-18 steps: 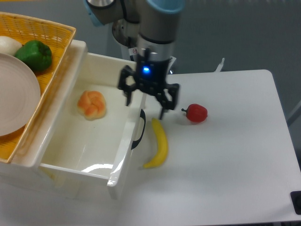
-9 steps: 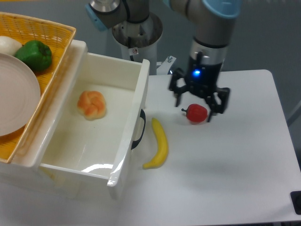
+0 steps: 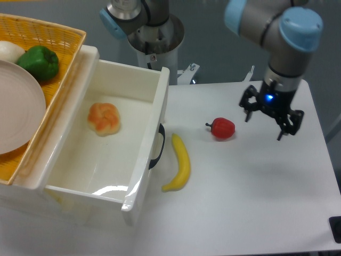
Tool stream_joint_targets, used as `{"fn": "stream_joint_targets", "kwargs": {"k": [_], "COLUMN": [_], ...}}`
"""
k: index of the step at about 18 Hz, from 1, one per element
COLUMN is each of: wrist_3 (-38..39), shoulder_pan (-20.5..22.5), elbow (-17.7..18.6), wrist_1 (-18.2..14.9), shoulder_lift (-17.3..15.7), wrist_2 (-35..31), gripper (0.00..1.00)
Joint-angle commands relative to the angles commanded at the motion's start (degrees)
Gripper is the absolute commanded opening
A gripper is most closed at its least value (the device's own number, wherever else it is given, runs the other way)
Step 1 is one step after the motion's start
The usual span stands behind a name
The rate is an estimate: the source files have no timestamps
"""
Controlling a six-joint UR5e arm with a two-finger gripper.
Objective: Place the round bread in the upper white drawer
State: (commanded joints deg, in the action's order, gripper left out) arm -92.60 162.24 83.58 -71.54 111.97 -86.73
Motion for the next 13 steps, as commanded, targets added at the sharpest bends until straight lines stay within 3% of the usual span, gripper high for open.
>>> {"fn": "stream_joint_targets", "kwargs": {"k": [3, 5, 13], "wrist_3": [-5.30, -5.48, -5.22], "shoulder_pan": [1.05, 1.50, 1.41], "elbow": [-0.09, -0.18, -0.18], "wrist_1": [1.22, 4.03, 5.45], "shoulder_lift": [2.46, 4.22, 6.25], "wrist_2": [-2.48, -3.36, -4.15], "gripper": [1.00, 1.00, 1.00]}}
